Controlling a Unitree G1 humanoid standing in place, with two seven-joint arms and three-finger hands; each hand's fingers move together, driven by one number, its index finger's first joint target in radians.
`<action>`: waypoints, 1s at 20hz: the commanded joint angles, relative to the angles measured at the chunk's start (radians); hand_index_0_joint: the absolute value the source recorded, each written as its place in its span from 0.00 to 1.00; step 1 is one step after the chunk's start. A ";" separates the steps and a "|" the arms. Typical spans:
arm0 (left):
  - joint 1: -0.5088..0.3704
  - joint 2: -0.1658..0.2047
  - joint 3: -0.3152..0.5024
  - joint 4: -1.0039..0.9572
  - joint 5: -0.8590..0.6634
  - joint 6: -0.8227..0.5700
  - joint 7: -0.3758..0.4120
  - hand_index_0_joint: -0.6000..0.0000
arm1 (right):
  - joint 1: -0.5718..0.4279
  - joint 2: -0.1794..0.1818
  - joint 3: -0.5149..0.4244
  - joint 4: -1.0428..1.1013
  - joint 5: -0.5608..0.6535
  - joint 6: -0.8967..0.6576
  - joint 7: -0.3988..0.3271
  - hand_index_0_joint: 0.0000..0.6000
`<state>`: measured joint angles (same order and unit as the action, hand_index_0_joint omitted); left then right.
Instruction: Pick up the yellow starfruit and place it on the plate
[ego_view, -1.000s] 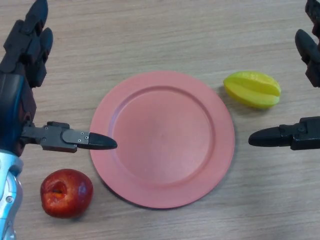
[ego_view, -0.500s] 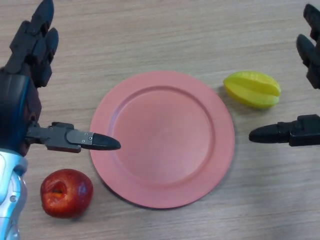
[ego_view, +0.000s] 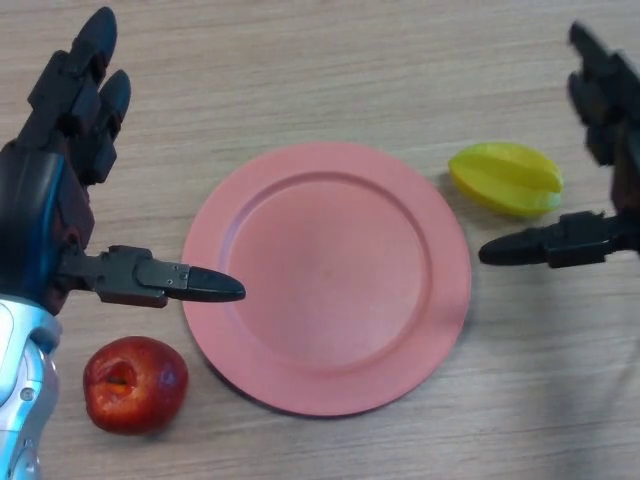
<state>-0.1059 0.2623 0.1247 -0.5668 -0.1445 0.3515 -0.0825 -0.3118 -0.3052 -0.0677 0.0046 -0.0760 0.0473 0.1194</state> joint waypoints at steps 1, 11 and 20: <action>-0.017 0.032 0.061 -0.056 -0.021 -0.126 0.020 1.00 | -0.114 -0.067 -0.043 0.090 -0.106 -0.242 -0.066 0.00; -0.010 0.042 0.089 -0.045 -0.034 -0.130 0.002 1.00 | -0.274 -0.101 0.002 0.425 -0.385 -0.314 -0.174 0.33; 0.003 0.052 0.128 -0.028 -0.043 -0.162 -0.004 1.00 | -0.333 -0.132 0.043 0.626 -0.746 -0.406 -0.224 1.00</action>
<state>-0.0761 0.2669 0.1840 -0.5565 -0.1469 0.3469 -0.0845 -0.5896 -0.4040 0.0587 0.6890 -0.8568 -0.3282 -0.0433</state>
